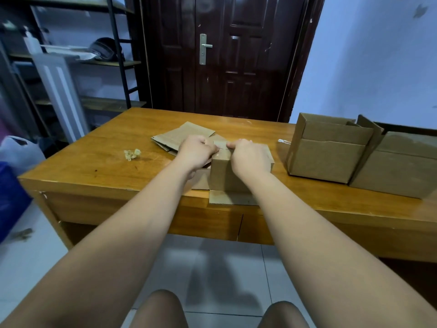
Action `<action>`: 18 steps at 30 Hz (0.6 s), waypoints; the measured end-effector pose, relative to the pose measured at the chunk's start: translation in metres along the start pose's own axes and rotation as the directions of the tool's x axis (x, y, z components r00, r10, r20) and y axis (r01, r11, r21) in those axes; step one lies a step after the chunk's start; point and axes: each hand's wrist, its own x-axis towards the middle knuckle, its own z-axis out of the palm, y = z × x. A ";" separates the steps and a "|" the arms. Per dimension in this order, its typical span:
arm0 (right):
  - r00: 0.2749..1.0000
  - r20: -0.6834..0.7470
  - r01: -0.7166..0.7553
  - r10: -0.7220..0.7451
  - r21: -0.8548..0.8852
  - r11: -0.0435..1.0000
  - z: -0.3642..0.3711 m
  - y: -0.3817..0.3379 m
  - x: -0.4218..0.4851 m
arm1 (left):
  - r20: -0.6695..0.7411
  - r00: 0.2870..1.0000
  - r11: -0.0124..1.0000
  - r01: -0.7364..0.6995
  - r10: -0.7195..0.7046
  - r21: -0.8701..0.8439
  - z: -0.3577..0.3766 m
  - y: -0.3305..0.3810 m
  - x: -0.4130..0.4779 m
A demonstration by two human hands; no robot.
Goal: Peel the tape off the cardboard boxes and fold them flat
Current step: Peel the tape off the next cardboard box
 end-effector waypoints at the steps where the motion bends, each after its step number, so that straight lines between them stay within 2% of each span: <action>1: 1.000 -0.010 -0.002 0.002 -0.001 1.000 0.002 0.001 0.001 | 0.017 0.999 0.989 0.041 -0.039 -0.142 -0.003 -0.004 -0.001; 4: 0.998 -0.058 0.022 -0.023 -0.014 1.000 0.008 0.003 0.001 | 0.057 0.986 0.864 0.165 -0.156 -0.475 -0.011 -0.013 -0.003; 6: 0.996 -0.080 0.027 -0.028 -0.014 1.000 0.009 0.005 0.002 | 0.089 0.974 0.803 0.224 -0.210 -0.552 -0.013 -0.022 -0.002; 9: 0.997 -0.078 0.029 -0.030 -0.014 0.999 0.009 0.006 0.001 | 0.127 0.967 0.802 0.254 -0.220 -0.540 -0.007 -0.038 0.000; 13: 0.995 -0.095 0.021 -0.023 -0.025 0.999 0.012 0.009 0.004 | 0.024 0.980 0.857 0.184 -0.197 -0.481 0.001 -0.047 -0.005; 16: 0.993 -0.121 0.016 -0.019 -0.021 1.000 0.015 0.010 0.006 | 0.131 0.985 0.860 0.161 -0.111 -0.484 0.003 -0.044 -0.012; 18: 0.991 -0.134 0.018 -0.021 -0.025 1.000 0.016 0.010 0.006 | 0.199 0.974 0.871 0.186 -0.104 -0.454 0.004 -0.037 -0.014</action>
